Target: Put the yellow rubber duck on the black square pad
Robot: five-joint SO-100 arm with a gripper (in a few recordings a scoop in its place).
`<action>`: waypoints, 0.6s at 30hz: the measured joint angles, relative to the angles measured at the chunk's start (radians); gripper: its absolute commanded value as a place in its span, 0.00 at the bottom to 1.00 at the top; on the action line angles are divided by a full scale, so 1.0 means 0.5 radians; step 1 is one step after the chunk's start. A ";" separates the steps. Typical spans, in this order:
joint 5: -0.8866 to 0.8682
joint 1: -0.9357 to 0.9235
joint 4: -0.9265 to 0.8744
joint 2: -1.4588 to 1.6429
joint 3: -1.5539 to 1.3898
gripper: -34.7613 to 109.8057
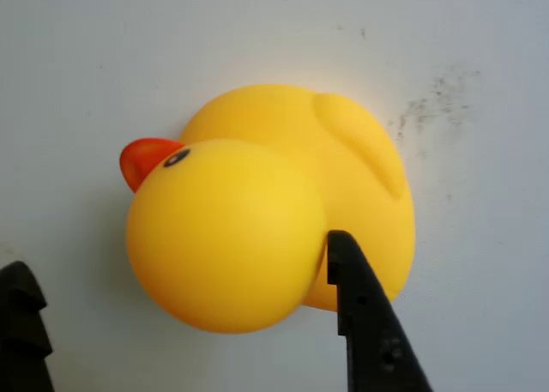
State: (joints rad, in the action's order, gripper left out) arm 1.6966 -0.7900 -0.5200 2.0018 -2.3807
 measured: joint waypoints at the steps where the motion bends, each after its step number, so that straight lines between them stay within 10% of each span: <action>1: 0.000 0.000 0.000 0.000 0.000 0.51; 18: 0.000 -0.003 0.000 0.000 0.018 0.51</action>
State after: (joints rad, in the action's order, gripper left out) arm 1.6966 -0.7915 -0.5200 2.0018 -2.3715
